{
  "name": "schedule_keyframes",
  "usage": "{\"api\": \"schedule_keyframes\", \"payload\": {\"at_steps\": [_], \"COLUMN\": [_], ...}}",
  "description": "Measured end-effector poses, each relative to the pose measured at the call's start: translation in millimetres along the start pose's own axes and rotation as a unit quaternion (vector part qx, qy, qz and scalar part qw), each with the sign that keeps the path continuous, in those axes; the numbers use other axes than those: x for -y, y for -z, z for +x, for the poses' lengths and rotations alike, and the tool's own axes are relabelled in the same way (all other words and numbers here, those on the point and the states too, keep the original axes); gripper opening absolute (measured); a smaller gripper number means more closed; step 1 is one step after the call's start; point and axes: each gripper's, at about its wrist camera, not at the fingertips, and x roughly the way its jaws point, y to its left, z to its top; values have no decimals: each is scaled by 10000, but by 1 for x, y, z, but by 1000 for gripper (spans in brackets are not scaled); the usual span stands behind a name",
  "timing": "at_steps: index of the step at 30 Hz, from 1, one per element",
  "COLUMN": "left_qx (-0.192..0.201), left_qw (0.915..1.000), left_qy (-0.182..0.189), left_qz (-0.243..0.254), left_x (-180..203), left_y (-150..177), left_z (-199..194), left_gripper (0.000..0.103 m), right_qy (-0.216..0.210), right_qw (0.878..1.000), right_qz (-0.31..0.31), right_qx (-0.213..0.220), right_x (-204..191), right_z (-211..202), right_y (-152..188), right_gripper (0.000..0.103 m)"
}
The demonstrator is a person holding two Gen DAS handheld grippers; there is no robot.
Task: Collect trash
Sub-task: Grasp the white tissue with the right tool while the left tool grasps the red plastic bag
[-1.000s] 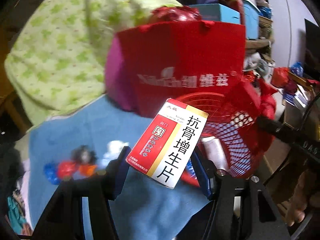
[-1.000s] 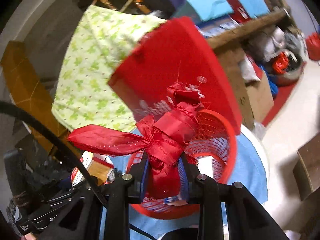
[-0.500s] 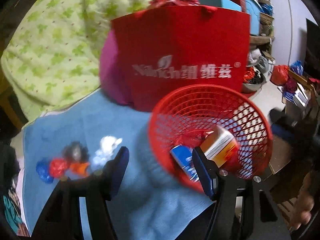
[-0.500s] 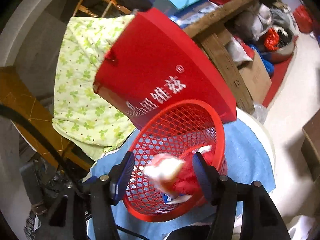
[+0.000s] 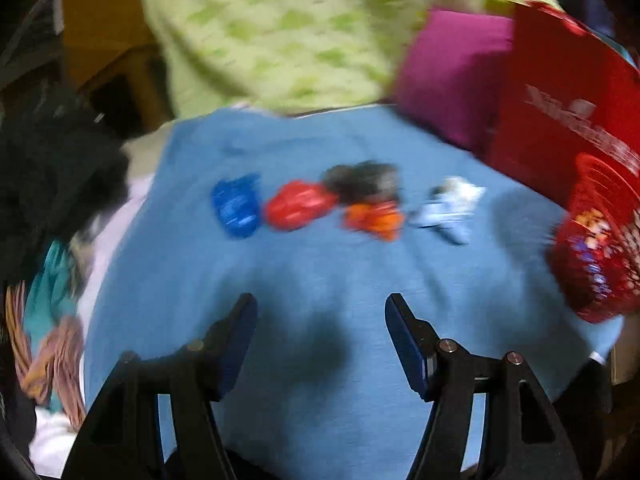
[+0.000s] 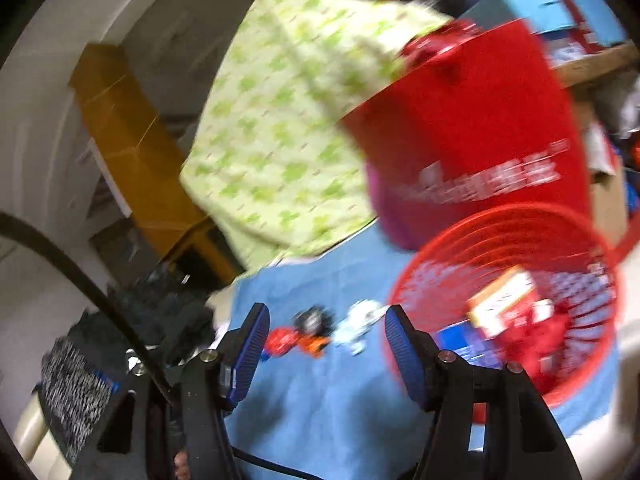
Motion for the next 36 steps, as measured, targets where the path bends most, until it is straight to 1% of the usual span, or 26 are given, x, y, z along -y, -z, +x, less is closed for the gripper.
{"api": "schedule_keyframes", "payload": {"at_steps": [3, 7, 9, 12, 16, 19, 20, 22, 26, 28, 32, 33, 36], "left_qx": [-110, -275, -323, -358, -278, -175, -167, -148, -19, 1, -143, -193, -412], "left_qw": [9995, 9986, 9983, 9981, 9990, 9998, 9998, 9996, 9978, 9959, 9916, 9903, 9859], "left_qy": [-110, -122, -125, -131, -83, 52, 102, 186, 296, 366, 651, 675, 748], "left_qz": [-287, -433, -475, -485, -344, -74, -9, 149, 597, 828, 1110, 1197, 1436], "left_x": [-28, -46, -54, -64, -71, -71, -71, -70, -65, -59, -47, -43, -34], "left_y": [13, 28, 32, 30, 13, -8, -14, -28, -59, -74, -99, -104, -115], "left_z": [12, 25, 31, 42, 54, 66, 70, 79, 99, 113, 146, 155, 180], "left_gripper": [67, 67, 67, 67, 67, 67, 67, 67, 67, 70, 71, 71, 71], "right_qy": [-89, -17, 74, 258, 548, 723, 773, 914, 1137, 1229, 1300, 1303, 1207], "right_qw": [9990, 9950, 9919, 9873, 9813, 9781, 9773, 9764, 9773, 9773, 9745, 9732, 9728], "right_qz": [-108, -201, -192, -174, -176, -171, -139, -14, 463, 690, 1133, 1215, 1306], "right_qx": [-435, -975, -1256, -1559, -1835, -1946, -1970, -1956, -1725, -1584, -1437, -1454, -1486], "right_x": [-18, -29, -28, -20, -4, 7, 11, 21, 46, 58, 80, 86, 95], "right_z": [35, 81, 104, 138, 179, 209, 218, 235, 262, 272, 289, 294, 302], "right_y": [15, 35, 45, 54, 64, 66, 66, 62, 45, 37, 30, 30, 34], "right_gripper": [65, 65, 65, 64, 63, 61, 59, 57, 57, 57, 56, 52, 50]}}
